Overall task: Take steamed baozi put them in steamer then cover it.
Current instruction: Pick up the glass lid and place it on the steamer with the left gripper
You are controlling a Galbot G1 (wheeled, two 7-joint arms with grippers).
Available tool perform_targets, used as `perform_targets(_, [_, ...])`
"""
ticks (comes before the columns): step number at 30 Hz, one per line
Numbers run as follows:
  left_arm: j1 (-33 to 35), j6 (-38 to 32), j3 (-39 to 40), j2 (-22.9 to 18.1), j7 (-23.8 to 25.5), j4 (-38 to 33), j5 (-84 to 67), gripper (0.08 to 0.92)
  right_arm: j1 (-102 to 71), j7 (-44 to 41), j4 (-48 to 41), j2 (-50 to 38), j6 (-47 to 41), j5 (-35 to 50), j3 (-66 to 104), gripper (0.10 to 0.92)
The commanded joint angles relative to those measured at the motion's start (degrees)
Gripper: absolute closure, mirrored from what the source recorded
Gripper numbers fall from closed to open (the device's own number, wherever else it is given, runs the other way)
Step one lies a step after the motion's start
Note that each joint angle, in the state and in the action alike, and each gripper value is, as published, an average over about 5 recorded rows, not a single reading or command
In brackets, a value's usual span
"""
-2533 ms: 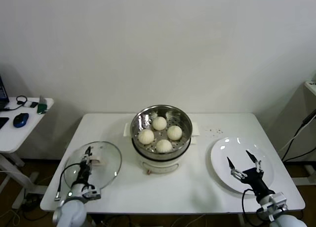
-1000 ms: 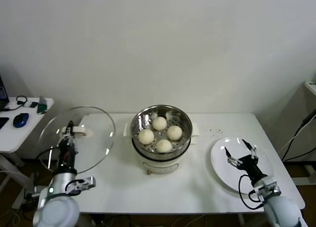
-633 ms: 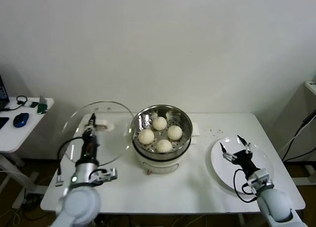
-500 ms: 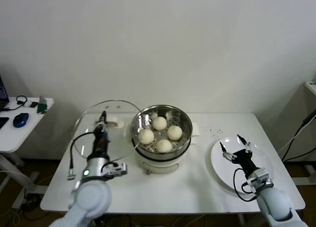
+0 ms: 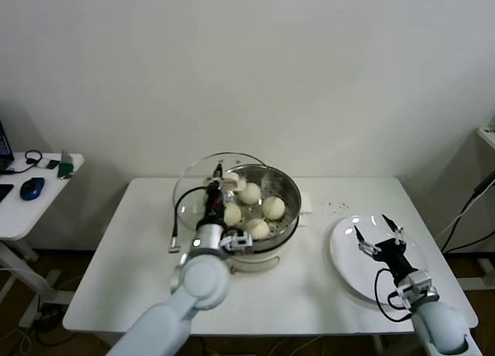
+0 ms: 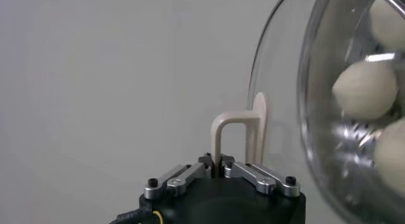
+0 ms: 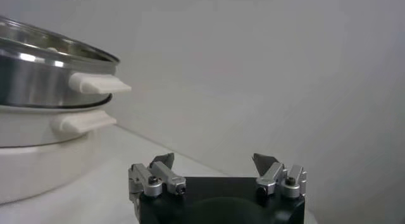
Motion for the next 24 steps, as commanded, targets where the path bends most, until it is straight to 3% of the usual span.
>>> perform_targets(1, [-5.9, 2.8, 5.7, -8.4, 1.7, 10.3, 2.4, 0.853, -2.7, -0.6, 0.2, 0.3, 0.7, -0.1, 4.1, 0.203])
perform_targets(11, [-6.2, 2.8, 5.6, -10.8, 1.6, 13.3, 3.1, 0.853, -4.5, -1.8, 0.0, 1.1, 1.6, -0.1, 6.5, 0.203])
perform_targets(24, [-6.7, 2.8, 6.3, -10.4, 1.9, 14.6, 3.1, 0.853, -4.3, -2.8, -0.6, 1.3, 2.3, -0.4, 6.5, 0.203])
